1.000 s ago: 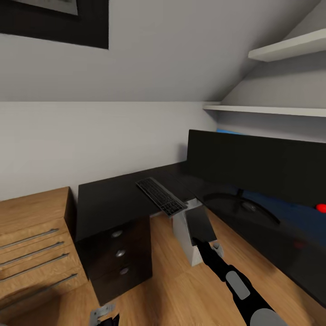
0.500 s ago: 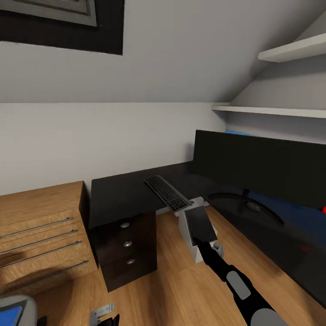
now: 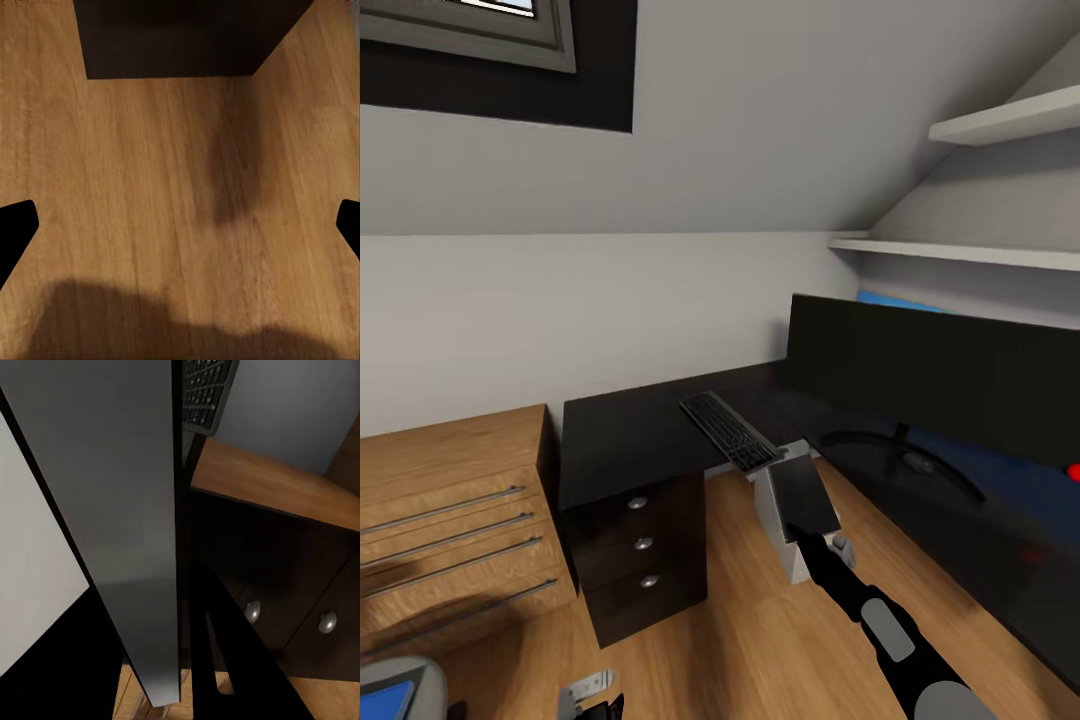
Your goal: In the bedroom, organize the workspace by keeping the computer under the desk, ensuring the monitor is on the desk, placing the keyboard on the desk next to the monitor, placing the mouse on the desk next to the keyboard, moving the folder from the swivel chair onto the desk next to the mouse, stacking the notebook on top of the folder with the pen on top of the notebook, and positioning the swivel chair next to the desk.
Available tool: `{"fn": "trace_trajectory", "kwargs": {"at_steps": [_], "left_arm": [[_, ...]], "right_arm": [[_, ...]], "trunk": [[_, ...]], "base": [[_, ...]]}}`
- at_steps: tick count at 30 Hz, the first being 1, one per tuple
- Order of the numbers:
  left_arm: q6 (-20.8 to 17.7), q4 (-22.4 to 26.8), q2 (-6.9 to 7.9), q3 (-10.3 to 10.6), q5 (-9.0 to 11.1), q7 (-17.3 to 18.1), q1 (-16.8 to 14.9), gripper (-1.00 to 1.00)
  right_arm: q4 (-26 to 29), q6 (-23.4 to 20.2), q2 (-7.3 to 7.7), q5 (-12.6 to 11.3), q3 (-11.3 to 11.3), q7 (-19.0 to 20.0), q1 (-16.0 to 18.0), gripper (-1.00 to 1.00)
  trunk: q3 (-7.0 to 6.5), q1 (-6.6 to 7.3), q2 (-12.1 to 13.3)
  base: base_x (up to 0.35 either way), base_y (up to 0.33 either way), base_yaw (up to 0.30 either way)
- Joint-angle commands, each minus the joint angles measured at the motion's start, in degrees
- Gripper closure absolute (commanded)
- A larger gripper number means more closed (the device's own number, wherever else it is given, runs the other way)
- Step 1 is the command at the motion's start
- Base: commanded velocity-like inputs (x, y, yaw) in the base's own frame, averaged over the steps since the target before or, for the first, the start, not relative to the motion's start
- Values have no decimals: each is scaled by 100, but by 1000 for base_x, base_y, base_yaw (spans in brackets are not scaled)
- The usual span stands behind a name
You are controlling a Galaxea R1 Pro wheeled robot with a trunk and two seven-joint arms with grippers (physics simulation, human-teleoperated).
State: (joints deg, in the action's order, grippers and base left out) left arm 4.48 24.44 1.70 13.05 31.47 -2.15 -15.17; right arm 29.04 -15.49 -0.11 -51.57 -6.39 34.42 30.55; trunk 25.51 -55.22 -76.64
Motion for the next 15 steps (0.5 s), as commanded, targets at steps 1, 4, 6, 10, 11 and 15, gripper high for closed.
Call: {"fn": "trace_trajectory", "kwargs": {"at_steps": [1,4,6,10,11,15], "left_arm": [[26,-1,6,48,53,-23,-4,-100],[26,-1,6,43,48,-27,-4,-100],[26,-1,9,38,46,-45,-4,-100],[28,-2,21,35,39,-64,-4,-100],[28,-9,21,36,44,-66,-4,-100],[53,-217,18,37,45,-68,-4,-100]], "right_arm": [[-3,-48,0,-55,-12,11,3,100],[-3,-44,1,-55,-11,15,3,100],[-3,-40,-3,-55,-13,9,3,100],[-3,-28,-13,-51,-24,-3,3,100],[-3,-29,-13,-52,-25,-3,3,100],[1,-32,-15,-54,-27,-10,3,100]], "trunk": [[-13,23,38],[-66,89,159],[-102,133,239],[-174,221,399],[-192,242,439],[-264,330,600]], "base": [[0,0,0],[0,0,0],[0,0,2],[0,0,107],[0,0,187],[0,0,228]]}}
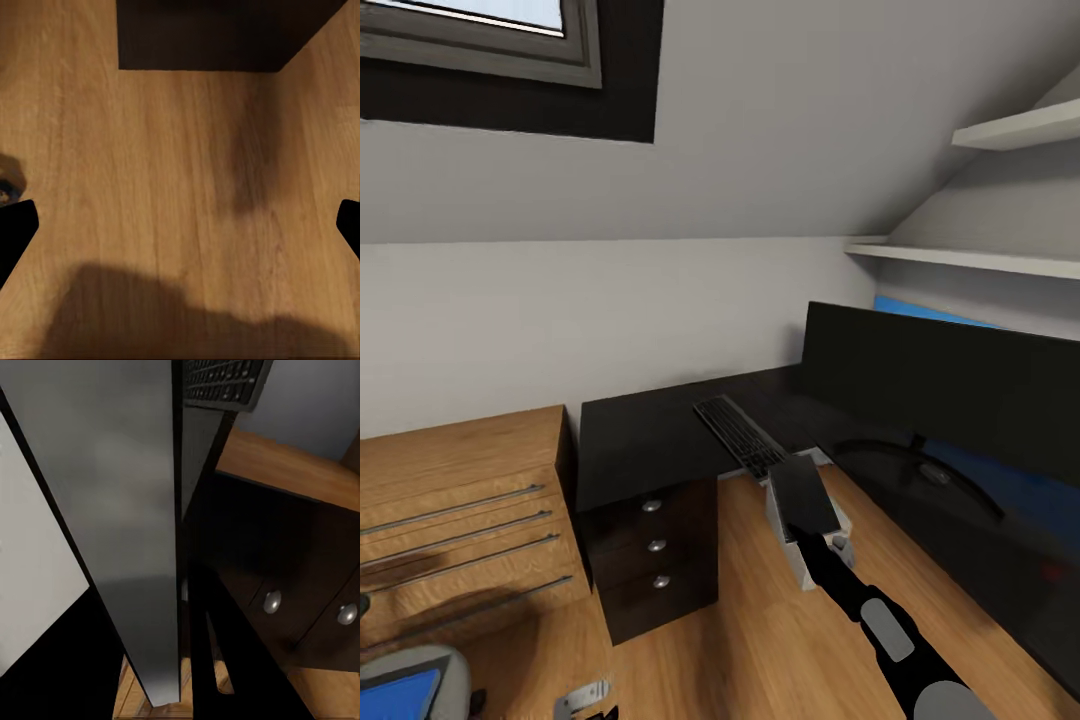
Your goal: In the bedroom, organize the workspace by keeping the computer under the desk, ensuring the monitor is on the desk, placing the keyboard on the desk next to the monitor, placing the mouse on the desk next to the keyboard, moving the folder from the swivel chair onto the desk next to the mouse, stacking the notebook on top of the folder with the pen on top of the notebook, and positioning the swivel chair next to the desk.
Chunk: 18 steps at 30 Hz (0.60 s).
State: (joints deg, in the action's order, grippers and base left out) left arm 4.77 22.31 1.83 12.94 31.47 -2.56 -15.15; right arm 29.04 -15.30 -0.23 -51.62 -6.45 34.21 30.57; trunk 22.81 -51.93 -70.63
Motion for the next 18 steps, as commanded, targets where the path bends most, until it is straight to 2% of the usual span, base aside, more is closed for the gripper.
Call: {"fn": "trace_trajectory", "kwargs": {"at_steps": [1,9,13,18], "left_arm": [[56,-71,2,51,41,-26,-6,-100],[1312,-1036,-10,64,44,14,-6,-100],[1732,-1454,-54,66,44,29,-7,-100],[2003,-1766,-91,62,49,42,-6,-100]], "right_arm": [[-1,-51,-3,-49,-22,11,2,100],[4,-59,8,-48,-23,7,2,100],[5,-60,12,-44,-23,7,2,100],[5,-61,14,-39,-23,5,2,100]], "trunk": [[-12,23,38],[-156,198,359],[-228,286,519],[-318,396,720]], "base": [[0,0,254],[0,0,272],[0,0,277],[0,0,278]]}}
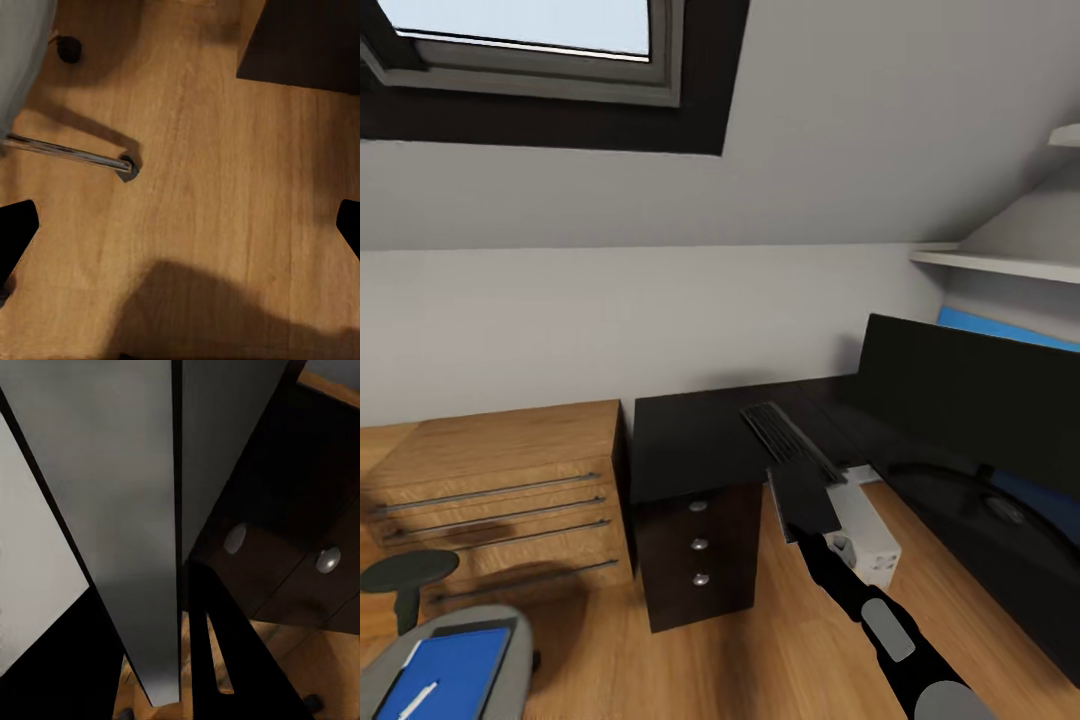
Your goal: In the bedroom, organize the workspace by keeping the computer under the desk, ensuring the monitor is on the desk, placing the keyboard on the desk next to the monitor, placing the mouse on the desk next to the keyboard, moving the folder from the swivel chair onto the desk next to the mouse, stacking the notebook on top of the folder with the pen on top of the notebook, and positioning the swivel chair next to the desk.
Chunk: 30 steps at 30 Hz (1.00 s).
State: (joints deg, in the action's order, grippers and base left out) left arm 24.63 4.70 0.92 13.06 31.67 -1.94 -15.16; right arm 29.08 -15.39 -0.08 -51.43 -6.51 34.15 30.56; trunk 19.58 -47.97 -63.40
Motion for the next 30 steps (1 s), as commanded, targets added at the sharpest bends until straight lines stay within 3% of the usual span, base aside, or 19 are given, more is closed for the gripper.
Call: {"fn": "trace_trajectory", "kwargs": {"at_steps": [1,8,20,30], "left_arm": [[93,-90,-5,49,30,10,-5,-100],[721,-302,-24,48,38,403,-5,-100],[1472,-345,-54,48,41,522,13,-100],[1612,-347,-86,48,41,521,71,-100]], "right_arm": [[1,-52,-3,-55,-15,7,2,100],[1,-51,-10,-37,12,-7,2,100],[-4,-56,-5,-24,13,-63,2,100],[0,-205,-2,-18,18,-277,2,100]], "trunk": [[-12,22,38],[-137,176,318],[-330,440,800],[-299,440,800]], "base": [[0,0,279],[0,0,279],[0,0,279],[0,0,278]]}}
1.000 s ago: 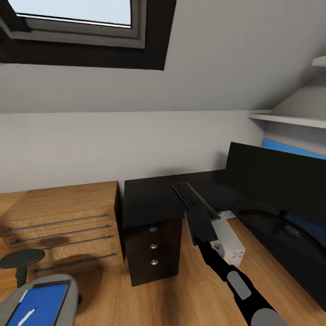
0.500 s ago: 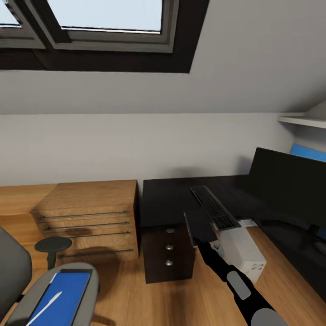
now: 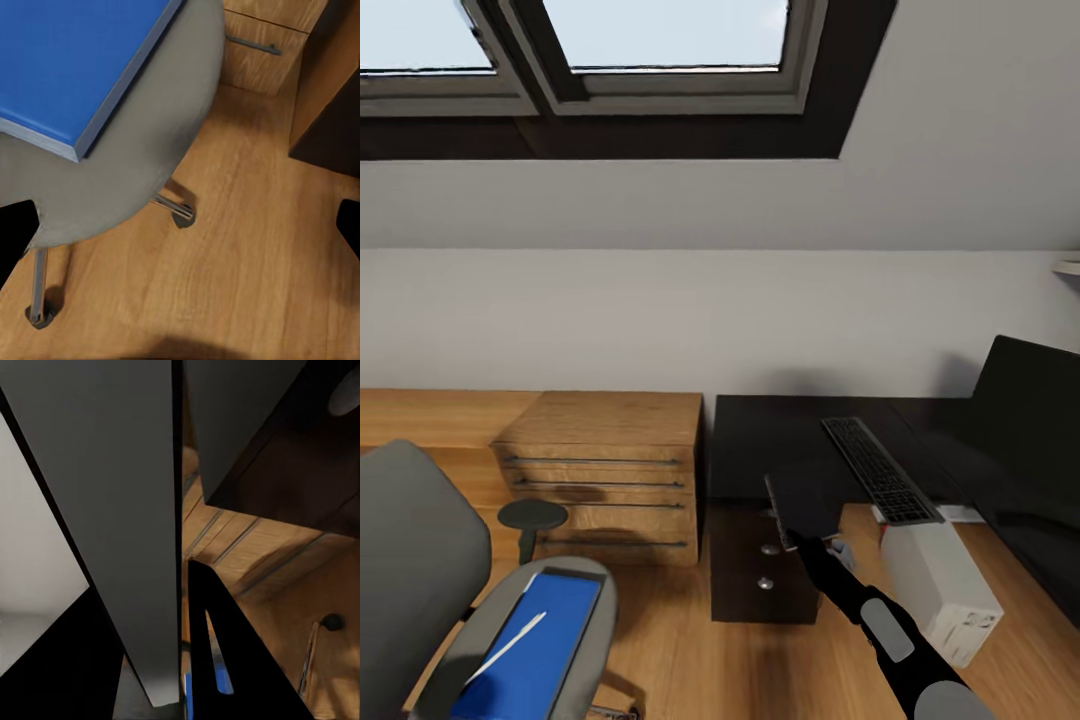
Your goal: In the bedroom, organize the workspace by keeping the computer under the desk, ensuring the monitor is on the desk, placing the keyboard on the desk next to the monitor, placing the mouse on the desk next to the keyboard, moving the folder from the swivel chair onto the desk next to the mouse, stacking the notebook on top of the folder with the pen on top of the notebook, and positioning the swivel chair next to the desk.
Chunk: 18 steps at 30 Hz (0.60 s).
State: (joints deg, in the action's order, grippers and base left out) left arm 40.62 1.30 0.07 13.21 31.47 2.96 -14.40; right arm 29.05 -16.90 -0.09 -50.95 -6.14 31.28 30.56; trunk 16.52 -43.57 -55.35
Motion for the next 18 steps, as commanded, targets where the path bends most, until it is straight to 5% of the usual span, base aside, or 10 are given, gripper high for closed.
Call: {"fn": "trace_trajectory", "kwargs": {"at_steps": [1,18], "left_arm": [[13,-7,-2,32,61,31,-5,-100],[19,-7,-3,32,61,21,-2,-100]], "right_arm": [[3,-75,-1,-66,-19,2,3,100],[4,-151,-7,-72,-19,-10,3,100]], "trunk": [[10,0,-5],[67,0,-5]], "base": [[0,0,278],[0,-64,278]]}}
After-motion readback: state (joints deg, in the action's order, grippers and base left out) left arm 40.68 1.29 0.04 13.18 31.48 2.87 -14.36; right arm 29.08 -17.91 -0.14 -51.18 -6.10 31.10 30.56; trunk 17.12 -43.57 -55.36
